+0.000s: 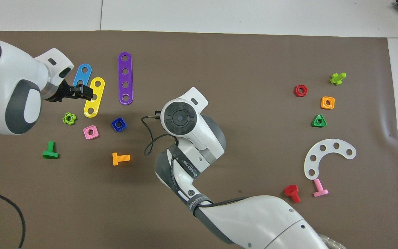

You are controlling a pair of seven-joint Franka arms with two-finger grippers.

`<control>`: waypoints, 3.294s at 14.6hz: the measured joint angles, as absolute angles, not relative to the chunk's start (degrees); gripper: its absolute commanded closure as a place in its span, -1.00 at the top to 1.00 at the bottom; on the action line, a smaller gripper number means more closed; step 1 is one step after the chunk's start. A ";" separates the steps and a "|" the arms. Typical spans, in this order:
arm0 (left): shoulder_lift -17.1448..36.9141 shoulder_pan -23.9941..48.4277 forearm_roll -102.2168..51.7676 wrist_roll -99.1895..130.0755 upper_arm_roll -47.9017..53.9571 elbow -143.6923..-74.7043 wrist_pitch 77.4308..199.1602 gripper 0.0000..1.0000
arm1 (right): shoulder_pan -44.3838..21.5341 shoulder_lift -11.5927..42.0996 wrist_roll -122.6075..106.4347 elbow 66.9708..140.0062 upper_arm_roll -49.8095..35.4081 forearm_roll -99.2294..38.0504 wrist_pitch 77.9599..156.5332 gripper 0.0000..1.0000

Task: Unscrew and place screws in storage area

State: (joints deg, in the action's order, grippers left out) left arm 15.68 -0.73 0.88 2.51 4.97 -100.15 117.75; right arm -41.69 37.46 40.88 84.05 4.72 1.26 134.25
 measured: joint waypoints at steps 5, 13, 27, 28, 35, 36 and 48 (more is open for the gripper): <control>15.03 -3.37 0.86 -0.50 5.36 -87.11 100.00 1.00 | -41.69 37.52 40.85 84.16 4.46 1.25 134.25 -0.99; 13.50 -1.99 0.50 2.52 7.07 -79.50 90.01 1.00 | -41.50 37.21 40.81 83.65 4.68 1.25 134.25 -1.00; 10.51 -1.02 0.50 3.56 6.87 -81.76 89.79 1.00 | -12.68 14.94 2.37 111.27 5.75 1.15 133.39 -1.00; 10.51 -1.02 0.50 3.50 6.86 -81.77 90.18 1.00 | -11.74 14.68 1.47 112.59 5.74 1.15 134.42 -1.00; 10.05 -1.00 0.50 2.16 6.94 -81.80 91.41 0.99 | -9.12 12.63 -1.69 118.54 5.57 1.15 136.45 -1.00; 9.96 -0.99 0.50 2.15 6.97 -81.85 91.48 1.00 | -9.12 12.39 -1.69 118.96 5.51 1.15 136.45 -0.09; 9.26 -1.09 0.50 2.15 6.41 -82.13 92.18 1.00 | -9.19 9.09 3.85 114.10 5.44 0.98 131.87 1.00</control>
State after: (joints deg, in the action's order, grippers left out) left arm 9.26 -1.09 0.50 2.15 6.41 -82.13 92.18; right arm -9.19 9.09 3.85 114.10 5.44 0.98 131.87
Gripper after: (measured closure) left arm 0.000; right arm 0.000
